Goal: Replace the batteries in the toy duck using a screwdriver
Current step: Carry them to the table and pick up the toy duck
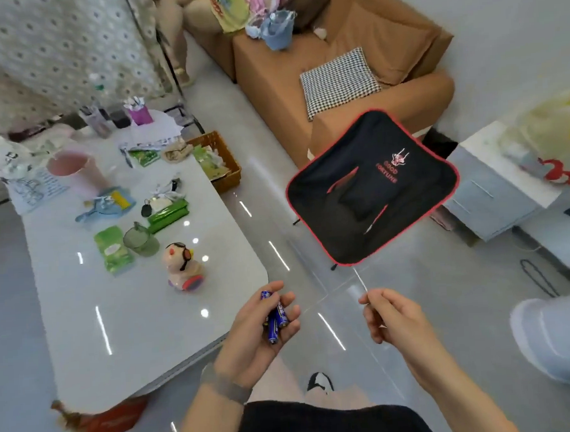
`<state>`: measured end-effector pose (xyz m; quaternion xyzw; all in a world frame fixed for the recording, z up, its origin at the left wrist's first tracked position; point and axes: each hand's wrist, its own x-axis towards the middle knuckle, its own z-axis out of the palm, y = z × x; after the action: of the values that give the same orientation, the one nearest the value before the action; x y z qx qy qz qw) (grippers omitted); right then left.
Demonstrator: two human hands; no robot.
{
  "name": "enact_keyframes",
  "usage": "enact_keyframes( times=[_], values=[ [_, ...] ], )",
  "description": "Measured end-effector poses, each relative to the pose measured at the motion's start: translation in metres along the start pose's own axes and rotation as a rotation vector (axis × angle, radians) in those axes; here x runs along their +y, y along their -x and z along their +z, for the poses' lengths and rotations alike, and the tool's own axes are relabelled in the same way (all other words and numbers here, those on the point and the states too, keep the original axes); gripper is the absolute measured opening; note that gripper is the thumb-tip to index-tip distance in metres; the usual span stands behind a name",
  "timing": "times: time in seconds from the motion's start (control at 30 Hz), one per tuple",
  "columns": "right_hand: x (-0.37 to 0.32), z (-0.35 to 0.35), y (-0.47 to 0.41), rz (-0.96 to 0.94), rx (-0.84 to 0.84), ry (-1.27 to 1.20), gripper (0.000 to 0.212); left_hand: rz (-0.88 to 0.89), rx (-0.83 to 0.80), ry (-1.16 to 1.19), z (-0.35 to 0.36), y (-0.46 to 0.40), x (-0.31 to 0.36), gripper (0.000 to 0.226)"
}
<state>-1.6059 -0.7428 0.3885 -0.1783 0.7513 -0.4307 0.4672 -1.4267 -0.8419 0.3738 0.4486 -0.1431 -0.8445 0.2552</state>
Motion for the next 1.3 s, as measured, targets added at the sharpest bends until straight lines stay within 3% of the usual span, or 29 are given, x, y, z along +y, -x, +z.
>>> enact_keyframes(
  times=[0.43,0.77,1.03,1.17,1.3],
  values=[
    [-0.141,0.119,-0.216,-0.118,-0.450,0.343,0.024,0.282,0.267,0.139,-0.016,-0.118,0.134,0.015],
    [-0.220,0.258,-0.295,-0.097,-0.939,0.664,0.023,0.445,0.536,0.565,-0.049,-0.148,0.186,0.017],
    [-0.248,0.349,-0.371,-0.067,-1.315,0.970,0.027,0.795,0.829,1.138,-0.028,-0.199,0.178,0.033],
    [-0.238,0.370,-0.403,-0.067,-1.439,1.117,0.024,0.803,0.919,1.309,-0.015,-0.233,0.155,0.037],
    [-0.195,0.380,-0.425,-0.088,-1.523,1.134,0.028,0.789,0.999,1.333,-0.020,-0.268,0.123,0.032]
  ],
)
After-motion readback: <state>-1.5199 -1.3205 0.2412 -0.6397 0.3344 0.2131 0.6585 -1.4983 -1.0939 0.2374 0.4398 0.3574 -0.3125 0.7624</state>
